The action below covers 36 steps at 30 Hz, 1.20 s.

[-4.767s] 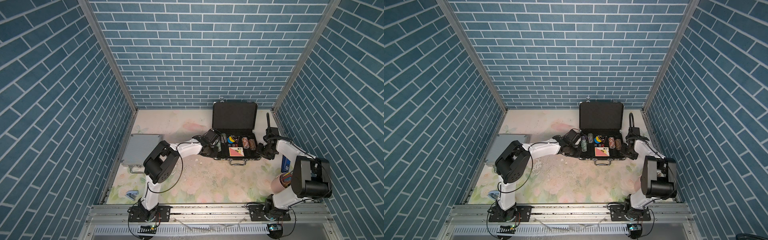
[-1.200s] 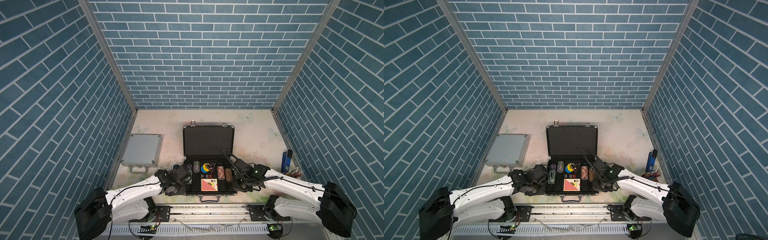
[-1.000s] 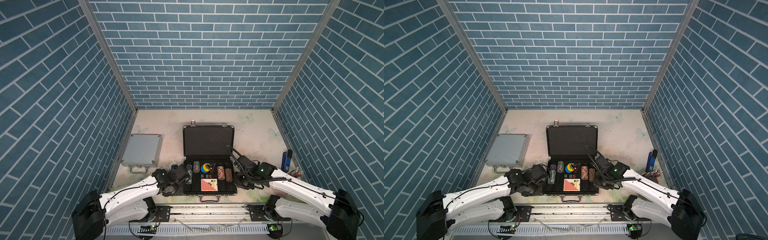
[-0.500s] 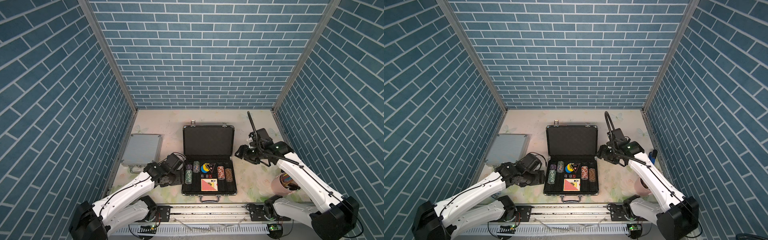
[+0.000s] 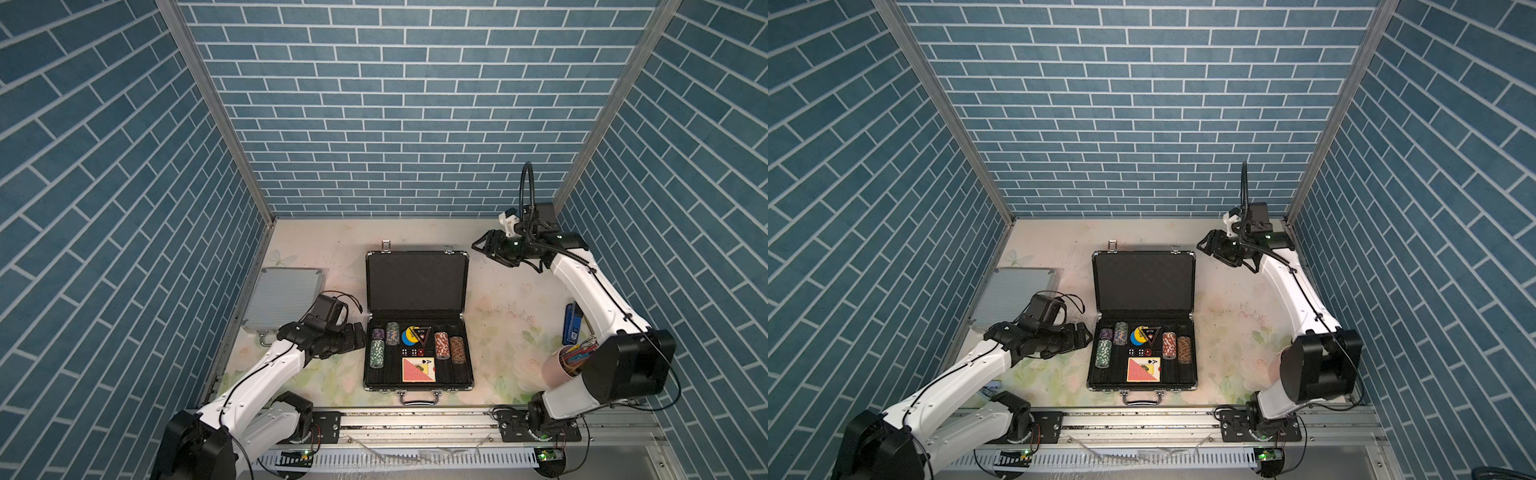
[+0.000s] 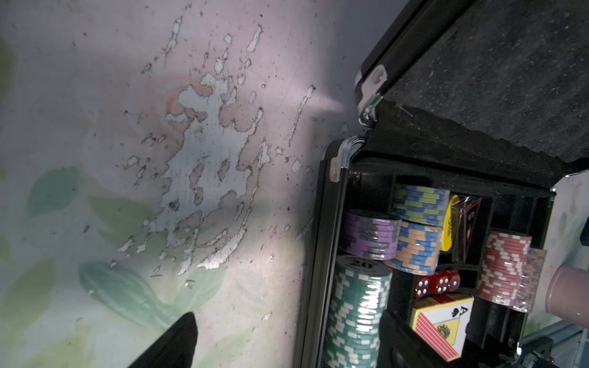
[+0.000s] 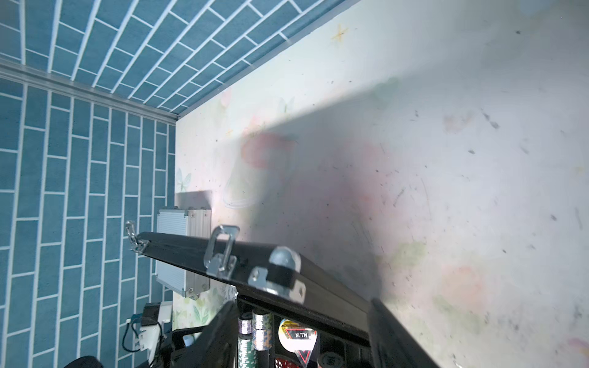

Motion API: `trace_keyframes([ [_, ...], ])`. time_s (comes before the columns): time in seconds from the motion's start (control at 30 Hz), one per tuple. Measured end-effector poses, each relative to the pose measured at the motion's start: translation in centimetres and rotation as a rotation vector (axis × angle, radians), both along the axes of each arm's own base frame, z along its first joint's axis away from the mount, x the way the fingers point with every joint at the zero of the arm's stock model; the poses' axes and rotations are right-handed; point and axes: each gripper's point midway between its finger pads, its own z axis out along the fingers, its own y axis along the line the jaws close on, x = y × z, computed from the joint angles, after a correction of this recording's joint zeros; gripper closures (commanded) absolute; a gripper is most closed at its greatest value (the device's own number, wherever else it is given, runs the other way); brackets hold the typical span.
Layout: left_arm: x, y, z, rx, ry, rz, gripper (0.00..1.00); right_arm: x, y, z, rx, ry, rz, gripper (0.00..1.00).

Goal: Close the poker set cases
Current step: Close the lid of the poker set case.

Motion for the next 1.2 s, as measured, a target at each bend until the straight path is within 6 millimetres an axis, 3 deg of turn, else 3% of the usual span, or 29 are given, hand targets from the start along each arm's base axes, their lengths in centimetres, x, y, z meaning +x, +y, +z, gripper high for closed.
trace_keyframes([
  [0.13,0.1,0.3,-0.6,-0.035,-0.005,0.017,0.09,1.5,1.7,-1.2,0.059,0.028,0.074,0.38],
  [0.27,0.3,0.4,-0.6,-0.068,-0.023,0.03,0.08,1.7,2.8,-2.9,0.109,0.085,0.121,0.4],
  [0.47,0.7,0.3,-0.3,-0.095,-0.038,0.032,0.08,1.2,3.7,-2.7,0.165,0.099,0.168,0.44],
  [0.7,0.8,0.3,-0.4,-0.102,-0.042,0.03,0.07,0.3,4.4,-3.6,0.21,0.127,0.205,0.47],
  [1.2,0.6,0.6,-0.4,-0.104,-0.044,0.041,0.07,-4.1,4.6,-1.6,0.233,0.078,0.244,0.48],
])
